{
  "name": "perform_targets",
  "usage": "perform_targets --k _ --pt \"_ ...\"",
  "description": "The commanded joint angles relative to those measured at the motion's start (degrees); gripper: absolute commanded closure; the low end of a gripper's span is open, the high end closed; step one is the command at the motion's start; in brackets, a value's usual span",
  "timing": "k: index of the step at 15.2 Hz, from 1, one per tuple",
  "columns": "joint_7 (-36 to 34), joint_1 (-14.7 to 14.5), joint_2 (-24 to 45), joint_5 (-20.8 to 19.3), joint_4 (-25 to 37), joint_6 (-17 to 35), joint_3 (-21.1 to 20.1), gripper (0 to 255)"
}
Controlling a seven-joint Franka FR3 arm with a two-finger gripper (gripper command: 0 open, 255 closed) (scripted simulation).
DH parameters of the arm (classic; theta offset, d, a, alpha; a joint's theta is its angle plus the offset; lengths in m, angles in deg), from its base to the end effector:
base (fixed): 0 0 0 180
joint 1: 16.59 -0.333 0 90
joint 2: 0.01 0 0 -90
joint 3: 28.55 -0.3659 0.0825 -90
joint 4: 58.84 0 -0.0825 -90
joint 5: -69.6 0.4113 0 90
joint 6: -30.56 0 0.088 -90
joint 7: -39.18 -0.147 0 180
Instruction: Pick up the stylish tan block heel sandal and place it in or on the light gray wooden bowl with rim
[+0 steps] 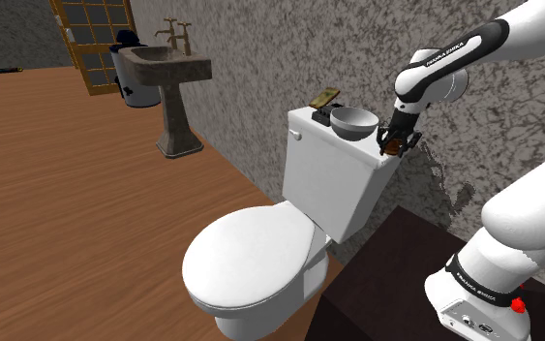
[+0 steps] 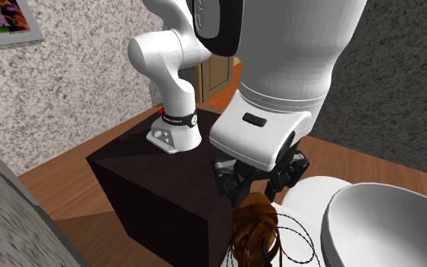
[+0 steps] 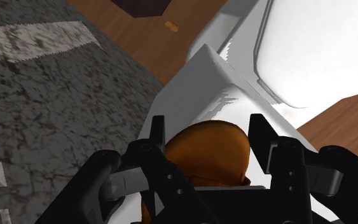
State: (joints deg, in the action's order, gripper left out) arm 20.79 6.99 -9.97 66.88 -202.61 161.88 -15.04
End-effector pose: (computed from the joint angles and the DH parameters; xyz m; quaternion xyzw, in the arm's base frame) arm 0.3612 -0.2741 0.3296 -0.8932 0.4491 0.0230 0.0065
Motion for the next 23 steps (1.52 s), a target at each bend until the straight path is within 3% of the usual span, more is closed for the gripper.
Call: perform_targets --k 1,23 --pt "-0.15 0.03 -0.78 -0.16 0.56 -1.3 -0.08 255" --pt "-1.28 0.17 -8.97 -1.14 10.81 -19.64 -1.3 255"
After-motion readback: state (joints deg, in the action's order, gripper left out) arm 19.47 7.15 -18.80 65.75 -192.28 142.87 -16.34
